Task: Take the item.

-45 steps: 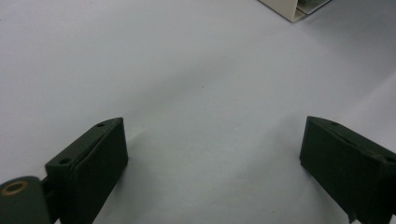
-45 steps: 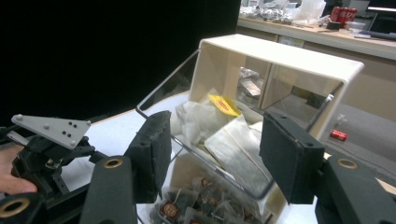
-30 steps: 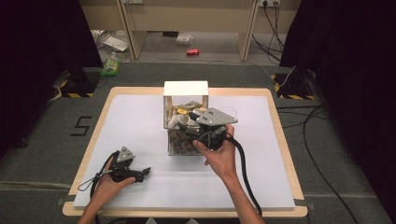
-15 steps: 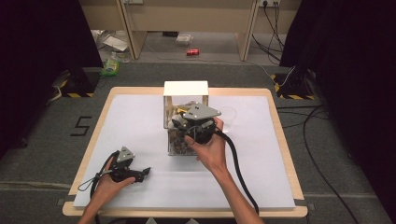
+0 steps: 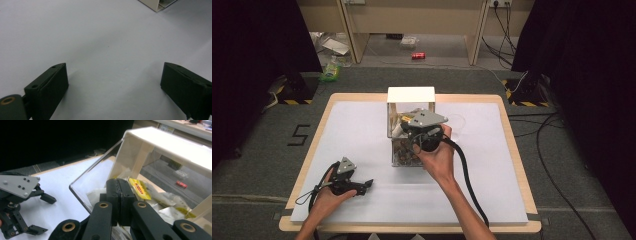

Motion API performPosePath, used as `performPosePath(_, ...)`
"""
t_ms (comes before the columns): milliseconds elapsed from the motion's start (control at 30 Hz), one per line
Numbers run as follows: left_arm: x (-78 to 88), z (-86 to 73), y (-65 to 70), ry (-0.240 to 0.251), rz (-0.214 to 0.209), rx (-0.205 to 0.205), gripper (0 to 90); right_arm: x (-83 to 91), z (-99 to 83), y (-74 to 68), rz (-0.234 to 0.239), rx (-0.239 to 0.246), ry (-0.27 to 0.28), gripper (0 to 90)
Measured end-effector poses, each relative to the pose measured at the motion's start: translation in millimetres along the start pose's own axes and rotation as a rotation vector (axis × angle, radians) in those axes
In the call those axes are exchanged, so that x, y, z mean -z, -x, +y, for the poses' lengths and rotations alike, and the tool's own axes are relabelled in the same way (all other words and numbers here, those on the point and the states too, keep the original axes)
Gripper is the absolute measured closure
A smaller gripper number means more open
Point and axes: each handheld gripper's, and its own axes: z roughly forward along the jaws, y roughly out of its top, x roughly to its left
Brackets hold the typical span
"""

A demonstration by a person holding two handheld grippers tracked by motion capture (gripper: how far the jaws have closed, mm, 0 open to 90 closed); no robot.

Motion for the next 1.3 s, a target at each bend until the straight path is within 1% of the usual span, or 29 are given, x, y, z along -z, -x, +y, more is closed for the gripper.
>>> performPosePath(33, 0.0, 0.0, 0.0, 0.000, 0.000, 0.000, 6.6, 1.7, 1.1, 1.0, 0.002, 0.002, 0.008, 89.7)
performPosePath(167, 0.0, 0.0, 0.0, 0.000, 0.000, 0.000, 6.6, 12.0, 7.3, 3.6, 0.020, -0.018, 0.056, 89.8)
performPosePath(267, 0.0, 0.0, 0.0, 0.000, 0.000, 0.000, 6.6, 18.5, 10.1, 3.7, 0.024, -0.013, 0.074, 89.8)
performPosePath(500, 0.0, 0.0, 0.0, 0.000, 0.000, 0.000, 6.6, 28.4, 12.1, 6.5, 0.030, -0.024, 0.091, 89.7)
performPosePath(567, 0.0, 0.0, 0.0, 0.000, 0.000, 0.000, 6.6, 33.7, 13.3, 8.5, 0.031, -0.029, 0.105, 89.8)
performPosePath(700, 0.0, 0.0, 0.0, 0.001, 0.000, 0.000, 6.6, 40.0, 16.4, 10.5, 0.027, -0.025, 0.120, 89.8)
performPosePath(733, 0.0, 0.0, 0.0, 0.000, 0.000, 0.000, 6.6, 46.9, 19.8, 12.5, 0.026, -0.027, 0.134, 89.8)
performPosePath(833, 0.0, 0.0, 0.0, 0.000, -0.001, 0.000, 6.6, 57.4, 24.9, 14.8, 0.025, -0.024, 0.157, 89.8)
performPosePath(933, 0.0, -0.1, 0.0, 0.001, -0.001, 0.001, 6.6, 67.9, 28.9, 17.2, 0.012, -0.019, 0.175, 89.8)
performPosePath(967, 0.0, -0.1, 0.0, 0.001, -0.001, 0.001, 6.6, 67.9, 28.9, 17.2, 0.012, -0.019, 0.175, 89.8)
performPosePath(1000, 0.0, 0.0, 0.0, 0.000, -0.001, 0.001, 6.6, 73.6, 30.2, 18.8, 0.009, -0.022, 0.184, 89.8)
performPosePath(1067, 0.0, -0.1, 0.1, 0.000, -0.001, 0.001, 6.6, 78.7, 30.7, 20.7, 0.003, -0.019, 0.195, 89.8)
performPosePath(1300, 0.0, -0.1, 0.1, 0.000, -0.001, 0.001, 6.6, 93.8, 28.2, 29.6, -0.021, -0.029, 0.201, 89.7)
